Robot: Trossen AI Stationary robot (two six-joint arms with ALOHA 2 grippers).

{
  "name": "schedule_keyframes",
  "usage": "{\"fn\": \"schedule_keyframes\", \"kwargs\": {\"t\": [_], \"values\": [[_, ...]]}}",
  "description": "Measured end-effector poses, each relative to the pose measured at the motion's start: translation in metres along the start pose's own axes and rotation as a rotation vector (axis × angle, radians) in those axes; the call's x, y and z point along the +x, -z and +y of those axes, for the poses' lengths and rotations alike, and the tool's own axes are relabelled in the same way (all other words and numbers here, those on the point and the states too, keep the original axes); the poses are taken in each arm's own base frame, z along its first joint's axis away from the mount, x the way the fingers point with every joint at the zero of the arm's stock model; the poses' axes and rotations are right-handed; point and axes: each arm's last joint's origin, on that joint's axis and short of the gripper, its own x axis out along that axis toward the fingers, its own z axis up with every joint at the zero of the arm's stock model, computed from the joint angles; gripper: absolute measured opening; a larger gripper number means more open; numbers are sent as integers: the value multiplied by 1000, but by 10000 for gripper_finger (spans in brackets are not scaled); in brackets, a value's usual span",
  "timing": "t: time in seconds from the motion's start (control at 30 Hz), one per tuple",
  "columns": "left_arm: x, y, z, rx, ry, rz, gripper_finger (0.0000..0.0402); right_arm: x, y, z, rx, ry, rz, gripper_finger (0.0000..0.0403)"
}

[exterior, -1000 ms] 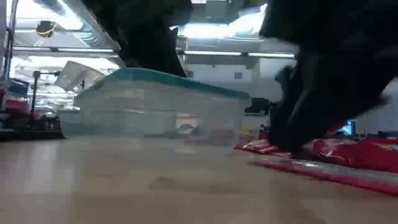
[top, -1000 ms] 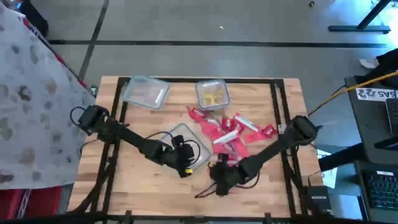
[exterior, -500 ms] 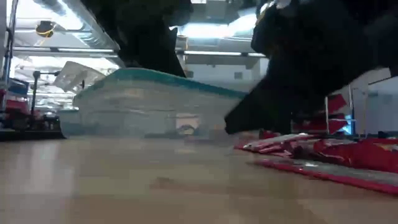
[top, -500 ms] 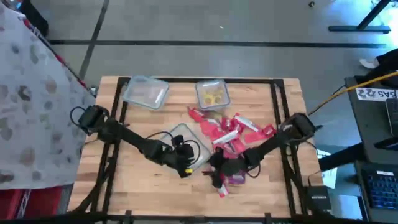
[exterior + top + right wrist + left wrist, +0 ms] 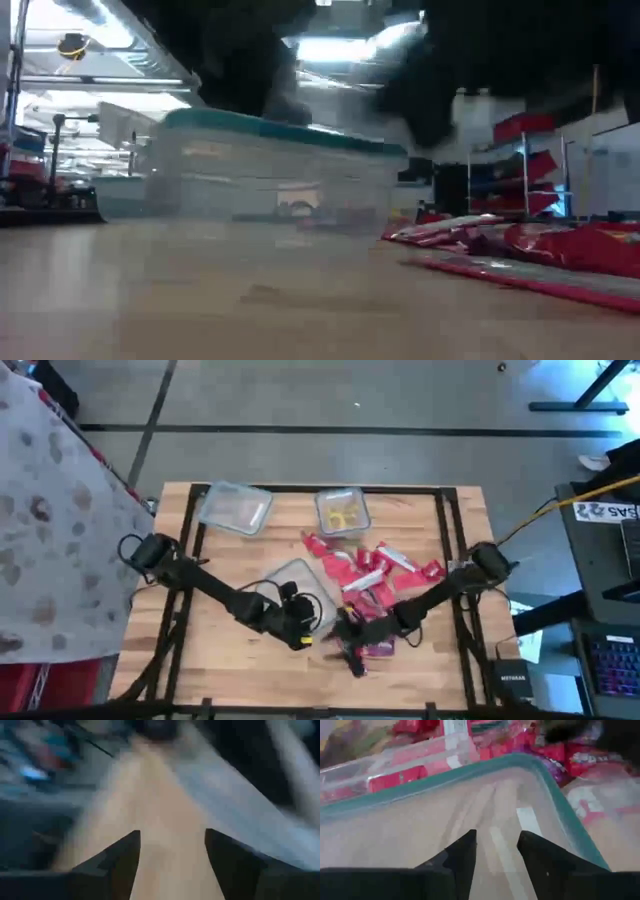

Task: Sort candy
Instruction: Open the rectangular transparent bin

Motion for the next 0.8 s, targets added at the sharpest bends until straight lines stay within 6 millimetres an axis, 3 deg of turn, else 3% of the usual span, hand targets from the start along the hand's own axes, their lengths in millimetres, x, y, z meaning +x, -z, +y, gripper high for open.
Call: {"fn": "schedule_keyframes", "kwargs": {"t": [0.07, 0.17, 0.23, 0.33, 0.43, 0.57, 0.8], "values": [[0, 0, 0, 3, 1, -4, 143, 2, 7, 6, -78, 26, 97, 211], [0, -1, -1, -3, 8, -13, 143, 3, -14, 22, -240, 71, 101, 211], [1, -1, -1, -5, 10, -17, 143, 3, -17, 27, -367, 135, 172, 211], [1, -1, -1, -9, 11, -18, 143, 9, -15, 28, -547, 202, 291, 211], [1, -1, -2, -9, 13, -19, 143, 9, -27, 27, -681, 300, 316, 211], [1, -1, -3, -10, 16, -24, 143, 8, -17, 18, -856, 451, 429, 211], [1, -2, -5, -17, 27, -38, 143, 13, -17, 10, -861, 475, 431, 207]]}}
